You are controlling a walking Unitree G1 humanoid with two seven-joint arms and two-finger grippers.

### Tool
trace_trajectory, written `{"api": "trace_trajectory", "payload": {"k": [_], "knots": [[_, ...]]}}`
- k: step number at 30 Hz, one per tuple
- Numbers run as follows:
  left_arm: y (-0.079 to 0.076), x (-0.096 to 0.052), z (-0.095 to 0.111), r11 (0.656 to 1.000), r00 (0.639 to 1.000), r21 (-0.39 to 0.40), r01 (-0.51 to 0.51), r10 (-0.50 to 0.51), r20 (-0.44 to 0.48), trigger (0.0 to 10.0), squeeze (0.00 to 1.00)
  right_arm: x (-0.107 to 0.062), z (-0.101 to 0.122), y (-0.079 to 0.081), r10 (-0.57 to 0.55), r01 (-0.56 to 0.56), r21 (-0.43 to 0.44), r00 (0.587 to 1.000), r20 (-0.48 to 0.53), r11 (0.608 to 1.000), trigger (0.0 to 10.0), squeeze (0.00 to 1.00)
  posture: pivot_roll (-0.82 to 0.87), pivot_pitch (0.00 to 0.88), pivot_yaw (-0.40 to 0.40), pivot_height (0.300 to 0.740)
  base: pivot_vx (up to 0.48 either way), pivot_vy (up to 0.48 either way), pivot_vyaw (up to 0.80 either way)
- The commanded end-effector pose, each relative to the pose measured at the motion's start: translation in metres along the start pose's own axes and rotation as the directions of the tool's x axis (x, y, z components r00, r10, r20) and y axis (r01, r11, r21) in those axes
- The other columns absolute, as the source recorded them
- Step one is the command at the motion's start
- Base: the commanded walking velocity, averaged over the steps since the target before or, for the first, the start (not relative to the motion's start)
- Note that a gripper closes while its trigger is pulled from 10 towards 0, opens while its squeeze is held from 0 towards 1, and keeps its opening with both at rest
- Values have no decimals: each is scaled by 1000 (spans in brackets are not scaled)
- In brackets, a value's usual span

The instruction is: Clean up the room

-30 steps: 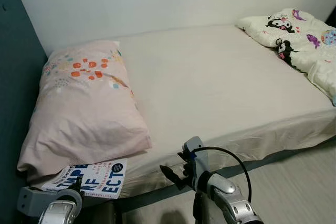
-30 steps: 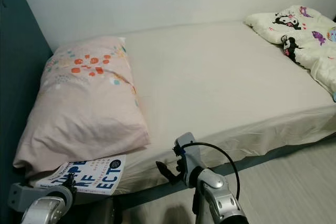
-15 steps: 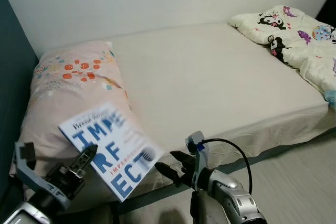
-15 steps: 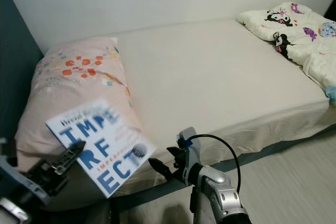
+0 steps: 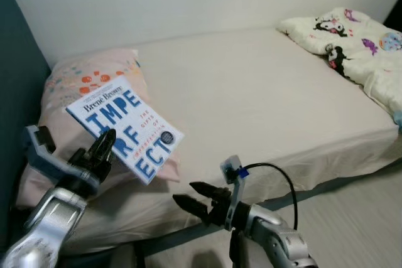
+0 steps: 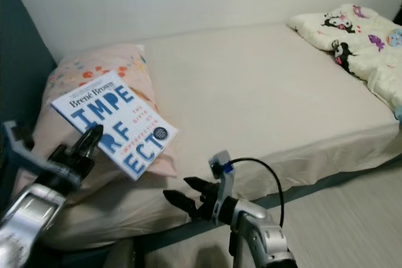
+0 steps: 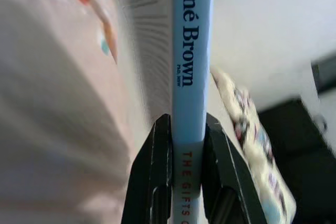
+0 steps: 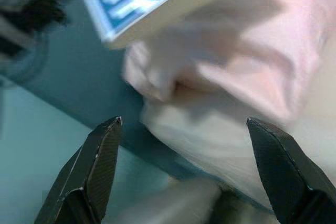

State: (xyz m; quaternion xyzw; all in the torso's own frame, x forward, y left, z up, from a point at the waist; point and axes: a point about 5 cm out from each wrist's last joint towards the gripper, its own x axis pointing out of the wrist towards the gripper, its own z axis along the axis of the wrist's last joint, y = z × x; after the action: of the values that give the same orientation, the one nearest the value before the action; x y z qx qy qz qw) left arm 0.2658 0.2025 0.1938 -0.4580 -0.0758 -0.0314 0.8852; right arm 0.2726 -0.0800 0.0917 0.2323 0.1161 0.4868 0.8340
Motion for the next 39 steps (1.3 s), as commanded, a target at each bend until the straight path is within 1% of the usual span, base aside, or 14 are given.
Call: {"api": "trace_trajectory", "payload": {"k": [1, 3, 4, 5, 6, 7, 9, 13, 15, 17, 23, 28, 37, 39], "knots": [[-5, 2, -2, 1000, 1000, -31, 7, -6, 23, 10000, 0, -3, 1, 0, 0, -1, 36, 999, 42, 999, 10000, 1000, 36, 157, -43, 577, 0, 0, 0], [-10, 5, -8, 998, 1000, -56, 26, -25, 13, 10000, 0, -3, 4, -1, -12, 8, 55, 997, 77, 998, 10000, 1000, 37, 158, -40, 577, 0, 0, 0], [-13, 8, -12, 995, 1000, -98, 24, -22, 21, 10000, 0, -2, 10, -2, -22, 11, 85, 992, 128, 996, 10000, 1000, 38, 156, -40, 577, 0, 0, 0], [-13, 8, -12, 995, 1000, -98, 24, -22, 21, 10000, 0, -2, 10, -2, -22, 11, 85, 992, 128, 996, 10000, 1000, 38, 156, -40, 577, 0, 0, 0], [-15, 10, -16, 991, 1000, -134, 18, -14, 28, 10000, 0, -1, 17, -3, -36, 16, 112, 983, 182, 994, 10000, 1000, 38, 157, -36, 577, 0, 0, 0], [-15, 10, -16, 991, 1000, -134, 18, -14, 28, 10000, 0, -1, 17, -3, -36, 16, 112, 983, 182, 994, 10000, 1000, 38, 157, -36, 577, 0, 0, 0], [-18, 13, -21, 980, 1000, -198, 6, -1, 22, 10000, 0, 2, 33, -4, -52, -6, 190, 953, 297, 982, 10000, 1000, 40, 156, -32, 577, 0, 0, 0], [-17, 14, -21, 970, 999, -241, -7, 16, 35, 10000, 0, 4, 43, -4, -59, -34, 248, 932, 358, 968, 10000, 1000, 41, 154, -28, 577, 0, 0, 0], [-16, 15, -18, 950, 997, -311, -22, 42, 57, 10000, 0, 7, 50, -4, -50, -74, 290, 915, 399, 954, 10000, 1000, 43, 153, -28, 577, 0, 0, 0], [-16, 14, -18, 946, 998, -324, -17, 38, 59, 10000, 0, 12, 53, -5, -44, -95, 311, 911, 411, 946, 10000, 1000, 50, 149, -30, 577, 0, 0, 0], [-22, 13, -19, 948, 998, -318, 9, 9, 56, 10000, 0, 25, 58, -5, -56, -101, 350, 909, 413, 931, 10000, 1000, 57, 145, -36, 577, 0, 0, 0], [-24, 11, -20, 953, 999, -300, 29, -16, 47, 10000, 0, 27, 64, -7, -78, -120, 403, 894, 441, 908, 10000, 1000, 57, 145, -36, 577, 0, 0, 0], [-27, 6, -25, 976, 995, -197, 88, -94, -21, 10000, 0, 22, 76, -12, -109, -148, 469, 871, 478, 871, 10000, 1000, 57, 151, -36, 577, 0, 0, 0], [-28, 6, -26, 979, 994, -179, 95, -103, -32, 10000, 0, 23, 75, -9, -85, -155, 466, 886, 455, 871, 10000, 1000, 53, 155, -34, 577, 0, 0, 0]]}}
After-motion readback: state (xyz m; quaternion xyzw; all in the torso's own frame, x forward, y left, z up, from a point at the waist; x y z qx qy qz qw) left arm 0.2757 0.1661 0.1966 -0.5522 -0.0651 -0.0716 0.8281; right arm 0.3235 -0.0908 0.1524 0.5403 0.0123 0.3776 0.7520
